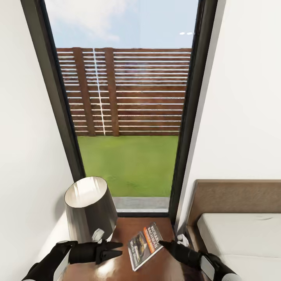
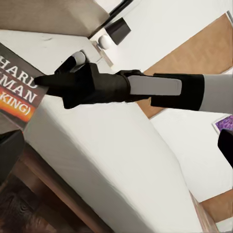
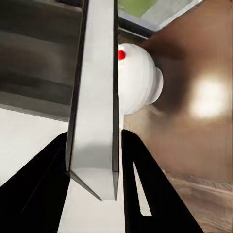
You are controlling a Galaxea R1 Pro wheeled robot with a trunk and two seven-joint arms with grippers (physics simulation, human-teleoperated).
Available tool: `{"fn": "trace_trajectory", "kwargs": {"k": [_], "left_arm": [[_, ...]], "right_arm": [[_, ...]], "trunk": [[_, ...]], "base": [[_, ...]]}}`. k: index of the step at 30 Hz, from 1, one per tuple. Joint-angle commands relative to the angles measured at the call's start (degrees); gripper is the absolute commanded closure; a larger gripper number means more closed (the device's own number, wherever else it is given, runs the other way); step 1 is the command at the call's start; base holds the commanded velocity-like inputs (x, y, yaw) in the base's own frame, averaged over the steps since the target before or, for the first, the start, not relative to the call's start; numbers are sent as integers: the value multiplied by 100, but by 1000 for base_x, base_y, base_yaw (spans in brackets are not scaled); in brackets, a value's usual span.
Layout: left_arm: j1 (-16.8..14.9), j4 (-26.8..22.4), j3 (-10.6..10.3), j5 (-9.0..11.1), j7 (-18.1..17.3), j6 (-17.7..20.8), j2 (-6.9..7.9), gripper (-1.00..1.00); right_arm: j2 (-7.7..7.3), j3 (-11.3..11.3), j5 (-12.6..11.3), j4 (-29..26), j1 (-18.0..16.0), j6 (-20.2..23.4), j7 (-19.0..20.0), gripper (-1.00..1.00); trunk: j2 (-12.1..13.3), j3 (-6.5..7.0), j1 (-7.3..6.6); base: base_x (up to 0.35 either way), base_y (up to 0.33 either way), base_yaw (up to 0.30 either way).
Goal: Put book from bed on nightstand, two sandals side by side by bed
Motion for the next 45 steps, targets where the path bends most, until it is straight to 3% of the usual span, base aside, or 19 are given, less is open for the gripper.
{"fn": "trace_trajectory", "kwargs": {"k": [1, 2, 3, 4, 5, 6, 7, 10, 14, 24, 39, 45], "left_arm": [[-4, -1, -36, 50, 62, 62, 8, -100], [-4, -1, -36, 54, 105, 62, 8, -100], [-4, -1, -36, 56, 146, 63, 4, -100], [-4, -1, -35, 55, 155, 63, 3, -100], [-4, -1, -35, 59, 185, 63, 1, -100], [-4, -1, -35, 59, 194, 63, 1, -100], [-4, 1, -35, 59, 239, 63, 0, -100], [-4, 0, -35, 60, 343, 63, 0, -100], [-4, 2, -42, 61, 494, 62, -7, -100], [-4, 1, -42, 61, 553, 63, -9, -100], [-4, 1, -34, 61, 663, 64, -84, -100], [-4, -1, -25, 61, 664, 72, -88, -100]], "right_arm": [[32, 33, -214, -47, -5, 52, 7, 100], [55, 32, -487, -77, -9, 55, 4, 100], [76, 30, -982, -103, -12, 54, 4, 100], [80, 30, -1160, -109, -12, 46, 5, 100], [100, 31, -1847, -122, -14, 15, 7, 100], [101, 33, -1997, -123, -14, 10, 7, 100], [102, 35, -2354, -125, -15, 1, 3, 100], [100, 37, -2640, -123, -15, -2, -3, 100], [98, 32, -2763, -122, -15, 33, 13, 100], [120, 56, -2782, -87, -15, 11, -14, 100], [127, 70, -2743, -61, -15, -3, -26, 100], [193, 79, -2730, -44, -15, -8, -27, 100]], "trunk": [[-4, -7, 0], [-4, -7, 0], [-4, -7, 0], [-4, -7, 0], [-4, -7, 0], [-4, -7, 0], [-4, -7, 0], [-4, -7, 0], [-4, -7, 0], [-4, -7, 0], [-606, -277, 330], [-847, -384, 462]], "base": [[0, 0, 0], [0, 0, 0], [0, 0, 0], [0, 0, 0], [0, 0, 0], [0, 0, 0], [0, 0, 0], [0, 0, 0], [0, 0, 0], [0, 0, 0], [0, 0, 0], [0, 0, 0]]}}
